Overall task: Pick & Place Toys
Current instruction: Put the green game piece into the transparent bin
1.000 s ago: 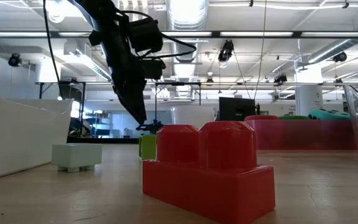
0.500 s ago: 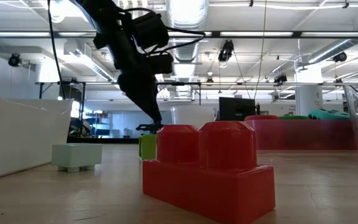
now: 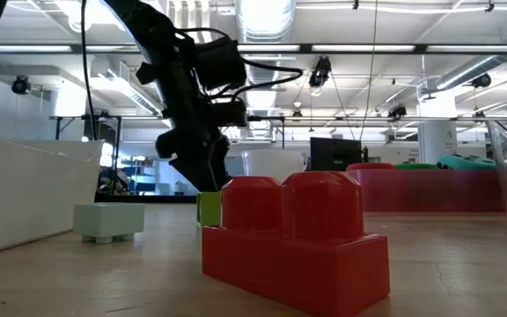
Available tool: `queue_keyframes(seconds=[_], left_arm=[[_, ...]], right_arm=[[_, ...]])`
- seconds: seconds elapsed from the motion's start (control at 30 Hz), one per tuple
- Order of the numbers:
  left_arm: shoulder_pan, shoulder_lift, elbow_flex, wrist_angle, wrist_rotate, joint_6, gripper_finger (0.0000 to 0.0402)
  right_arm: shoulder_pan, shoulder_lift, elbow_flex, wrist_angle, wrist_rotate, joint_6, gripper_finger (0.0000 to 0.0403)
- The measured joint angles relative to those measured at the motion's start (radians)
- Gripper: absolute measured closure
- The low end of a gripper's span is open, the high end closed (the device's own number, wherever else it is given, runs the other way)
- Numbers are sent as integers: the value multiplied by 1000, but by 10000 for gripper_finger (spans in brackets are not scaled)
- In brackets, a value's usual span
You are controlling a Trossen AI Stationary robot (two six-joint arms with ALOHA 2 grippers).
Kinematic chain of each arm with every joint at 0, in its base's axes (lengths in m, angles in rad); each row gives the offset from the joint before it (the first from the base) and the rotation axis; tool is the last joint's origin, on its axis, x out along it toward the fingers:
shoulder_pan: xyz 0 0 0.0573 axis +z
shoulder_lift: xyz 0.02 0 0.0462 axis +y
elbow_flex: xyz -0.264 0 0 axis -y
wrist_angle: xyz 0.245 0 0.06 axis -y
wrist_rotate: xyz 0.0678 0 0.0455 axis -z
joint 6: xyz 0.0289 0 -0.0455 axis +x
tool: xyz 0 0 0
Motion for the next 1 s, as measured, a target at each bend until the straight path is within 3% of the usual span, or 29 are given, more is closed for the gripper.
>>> queue_keyframes(seconds=[0.3, 0.7, 1.0], left_arm=[[-15, 18, -5, 19, -64, 110, 3], [-27, 51, -5, 18, -3, 113, 5], [-30, 52, -4, -11, 8, 97, 76]], right_arm=[[0, 0, 0, 2, 0, -4, 40], [0, 0, 0, 6, 2, -1, 40], [0, 0, 0, 7, 4, 0, 40]])
